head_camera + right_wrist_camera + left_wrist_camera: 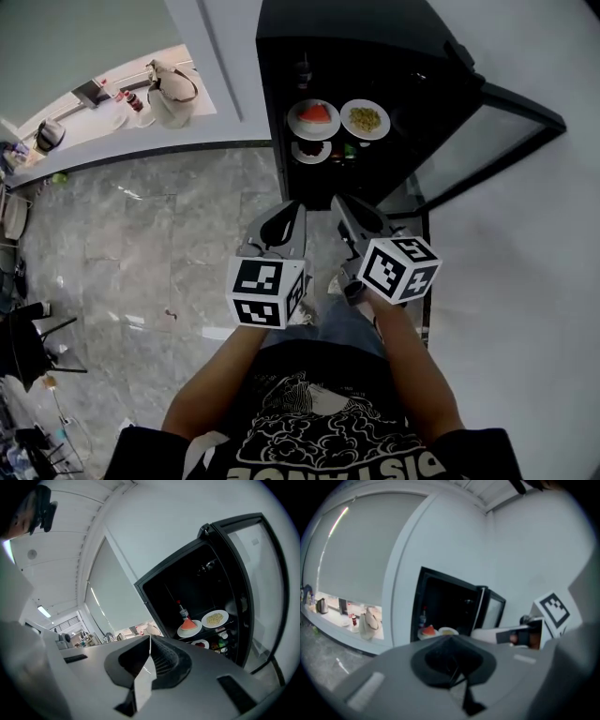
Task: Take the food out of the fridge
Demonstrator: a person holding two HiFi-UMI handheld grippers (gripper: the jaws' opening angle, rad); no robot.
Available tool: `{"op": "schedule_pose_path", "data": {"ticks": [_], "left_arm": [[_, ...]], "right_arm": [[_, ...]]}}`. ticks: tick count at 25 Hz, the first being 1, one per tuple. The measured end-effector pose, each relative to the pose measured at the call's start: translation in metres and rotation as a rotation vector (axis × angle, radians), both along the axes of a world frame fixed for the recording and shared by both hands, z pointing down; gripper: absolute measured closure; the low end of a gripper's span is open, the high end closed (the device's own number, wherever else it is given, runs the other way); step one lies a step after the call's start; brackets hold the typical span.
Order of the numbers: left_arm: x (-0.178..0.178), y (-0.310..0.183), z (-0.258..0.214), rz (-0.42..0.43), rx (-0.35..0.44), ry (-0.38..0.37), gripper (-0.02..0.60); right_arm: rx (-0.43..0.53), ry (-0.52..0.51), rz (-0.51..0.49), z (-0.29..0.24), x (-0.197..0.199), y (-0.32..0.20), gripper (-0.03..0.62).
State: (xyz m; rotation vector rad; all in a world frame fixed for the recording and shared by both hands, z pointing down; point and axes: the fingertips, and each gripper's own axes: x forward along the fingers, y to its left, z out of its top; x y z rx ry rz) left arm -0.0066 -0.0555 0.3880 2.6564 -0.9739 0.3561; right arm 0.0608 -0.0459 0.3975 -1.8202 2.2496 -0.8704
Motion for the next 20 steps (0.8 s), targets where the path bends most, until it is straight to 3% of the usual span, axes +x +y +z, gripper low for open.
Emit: {"op": "schedule_pose_path", "data": {"ticks": [11, 20], "left_arm": [[0.03, -0.062, 0.037, 0.015, 0.018, -0.04, 0.58], [0.063, -0.119, 0.066, 0.024, -0.035, -0.002, 0.58]], "right_arm": [[-0.038, -0.313, 0.104, 0.076, 0.026, -0.075, 0.591], [-0.049, -0.591, 0.194, 0.142, 0.058, -0.144, 0.591]]}}
